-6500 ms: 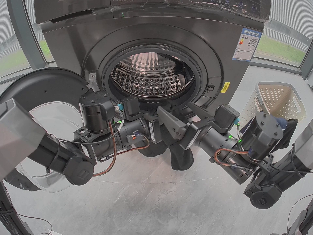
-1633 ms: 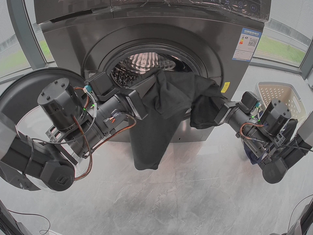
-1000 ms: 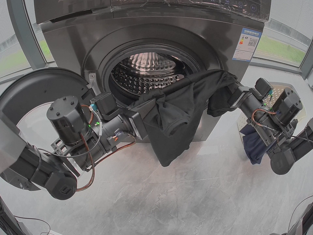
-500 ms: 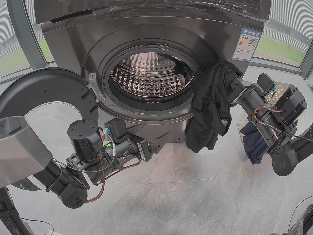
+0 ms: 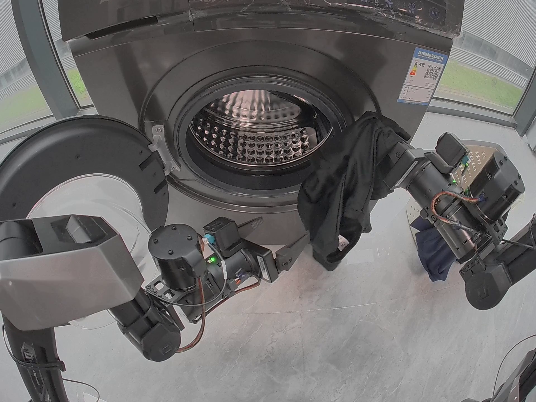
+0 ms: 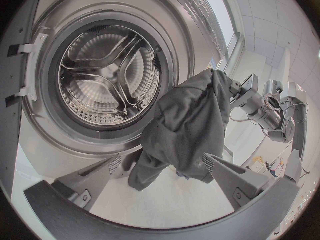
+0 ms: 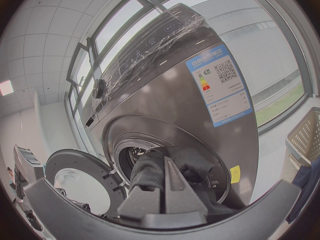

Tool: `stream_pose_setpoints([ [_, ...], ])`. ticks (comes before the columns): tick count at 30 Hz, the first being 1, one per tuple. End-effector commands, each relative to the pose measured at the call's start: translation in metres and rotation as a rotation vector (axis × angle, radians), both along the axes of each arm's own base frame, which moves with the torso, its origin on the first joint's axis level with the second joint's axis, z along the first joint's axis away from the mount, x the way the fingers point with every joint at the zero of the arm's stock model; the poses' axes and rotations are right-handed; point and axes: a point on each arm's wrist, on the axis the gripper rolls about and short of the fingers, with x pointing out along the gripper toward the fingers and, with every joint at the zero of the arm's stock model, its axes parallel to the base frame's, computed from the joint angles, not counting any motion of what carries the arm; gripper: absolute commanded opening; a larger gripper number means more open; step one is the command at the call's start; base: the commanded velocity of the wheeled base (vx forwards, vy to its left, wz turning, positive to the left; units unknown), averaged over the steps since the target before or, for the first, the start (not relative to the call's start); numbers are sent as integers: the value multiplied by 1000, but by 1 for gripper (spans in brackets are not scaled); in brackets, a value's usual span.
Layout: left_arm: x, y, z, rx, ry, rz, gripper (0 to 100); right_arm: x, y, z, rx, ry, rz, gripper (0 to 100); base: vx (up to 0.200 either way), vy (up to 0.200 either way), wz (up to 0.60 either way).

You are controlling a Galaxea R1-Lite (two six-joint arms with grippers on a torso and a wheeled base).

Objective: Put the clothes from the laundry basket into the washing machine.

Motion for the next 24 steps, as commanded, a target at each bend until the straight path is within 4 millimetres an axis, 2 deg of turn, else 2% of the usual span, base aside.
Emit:
stream_pose_setpoints([
  [1, 0, -12, 12, -31, -45, -24, 100, -2, 5, -3, -6, 11, 18, 0, 0, 0, 0],
  [5, -2, -17, 16, -34, -48, -40, 100, -3, 6, -6, -10, 20, 22, 0, 0, 0, 0],
  [16, 2, -47, 37, -81, -98, -91, 100, 0, 9, -14, -21, 47, 26, 0, 0, 0, 0],
  [24, 10, -53, 33, -81, -98, -88, 100, 1, 9, -17, -25, 53, 26, 0, 0, 0, 0],
])
